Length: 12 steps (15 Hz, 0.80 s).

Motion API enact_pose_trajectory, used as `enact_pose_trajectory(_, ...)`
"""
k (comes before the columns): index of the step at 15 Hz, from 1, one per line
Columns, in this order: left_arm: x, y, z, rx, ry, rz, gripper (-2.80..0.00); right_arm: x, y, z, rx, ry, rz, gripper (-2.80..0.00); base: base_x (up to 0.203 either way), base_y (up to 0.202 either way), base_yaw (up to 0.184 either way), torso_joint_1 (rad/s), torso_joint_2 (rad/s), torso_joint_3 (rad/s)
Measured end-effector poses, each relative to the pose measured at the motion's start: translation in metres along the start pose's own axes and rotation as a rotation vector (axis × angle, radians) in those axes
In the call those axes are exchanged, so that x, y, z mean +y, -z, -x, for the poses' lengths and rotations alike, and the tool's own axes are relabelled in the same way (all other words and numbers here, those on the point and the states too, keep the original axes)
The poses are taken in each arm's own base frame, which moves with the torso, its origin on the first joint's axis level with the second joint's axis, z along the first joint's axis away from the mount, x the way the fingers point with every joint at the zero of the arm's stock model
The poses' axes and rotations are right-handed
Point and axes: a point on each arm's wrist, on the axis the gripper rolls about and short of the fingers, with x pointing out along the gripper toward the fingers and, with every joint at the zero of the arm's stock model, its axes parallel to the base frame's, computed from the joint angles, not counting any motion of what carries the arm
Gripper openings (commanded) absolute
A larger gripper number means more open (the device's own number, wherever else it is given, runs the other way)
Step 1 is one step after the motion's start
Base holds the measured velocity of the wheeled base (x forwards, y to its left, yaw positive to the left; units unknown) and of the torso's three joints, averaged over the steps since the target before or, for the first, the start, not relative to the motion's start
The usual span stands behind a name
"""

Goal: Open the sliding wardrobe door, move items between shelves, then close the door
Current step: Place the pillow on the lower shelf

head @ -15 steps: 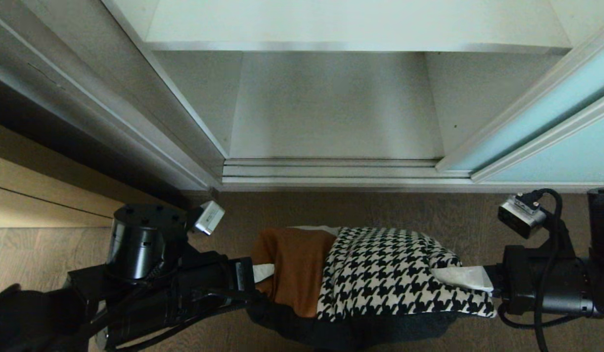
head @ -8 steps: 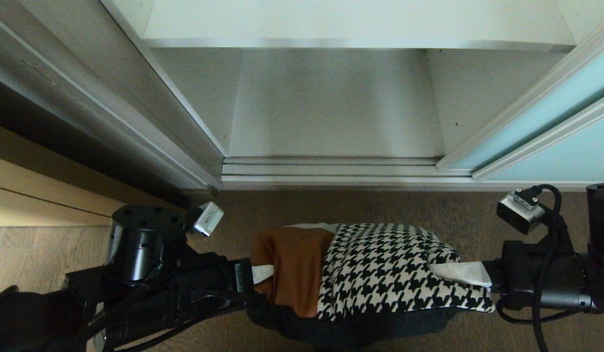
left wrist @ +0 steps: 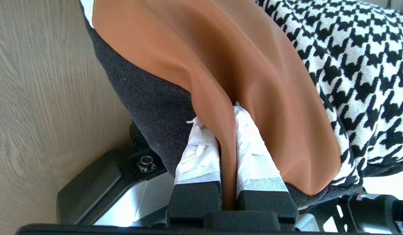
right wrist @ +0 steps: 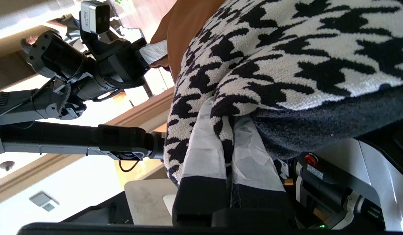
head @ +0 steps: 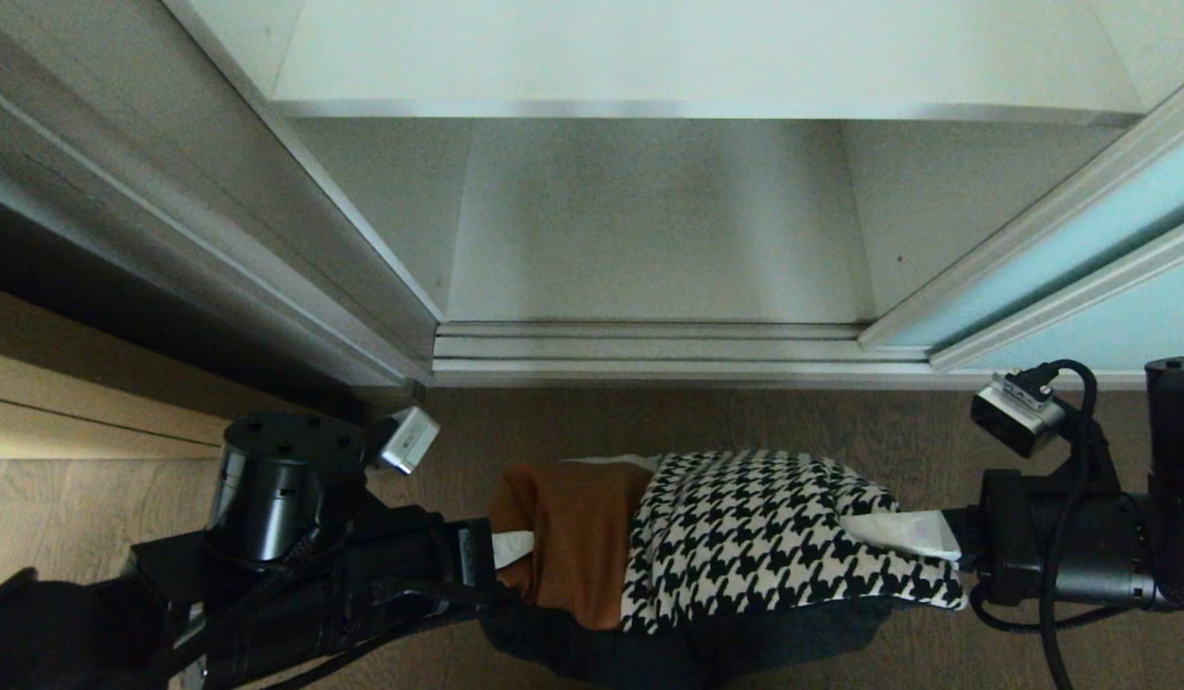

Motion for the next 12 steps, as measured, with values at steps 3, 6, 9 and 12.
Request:
enact_pose_trajectory(3, 0.001, 0.001, 0.0, 0.001, -0.003, 0.0, -2.8, 0.0, 0.0, 0.0, -0.001, -0.001, 0.002, -2.8, 0.169, 0.0, 0.002, 0.002, 0.01, 0.0)
enact_pose_trajectory(6, -0.001, -0.001, 0.003, -0.03, -0.003, -0.001, -2.8, 0.0, 0.0, 0.0, 0.0, -0.001, 0.001, -2.8, 0.0, 0.0, 0.0, 0.0, 0.0, 0.0)
enact_pose_trajectory(9, -0.005, -0.009, 0.002, -0.107, 0.031, -0.009, -2.8, 0.001, -0.006, -0.003, -0.004, -0.005, 0.009, -2.8, 0.0, 0.0, 0.0, 0.0, 0.0, 0.0)
enact_pose_trajectory(12, -0.008, -0.021, -0.011, -0.154, 0.049, -0.014, -2.8, 0.004, -0.022, -0.011, -0.03, 0.002, 0.049, -2.8, 0.0, 0.0, 0.0, 0.0, 0.0, 0.0)
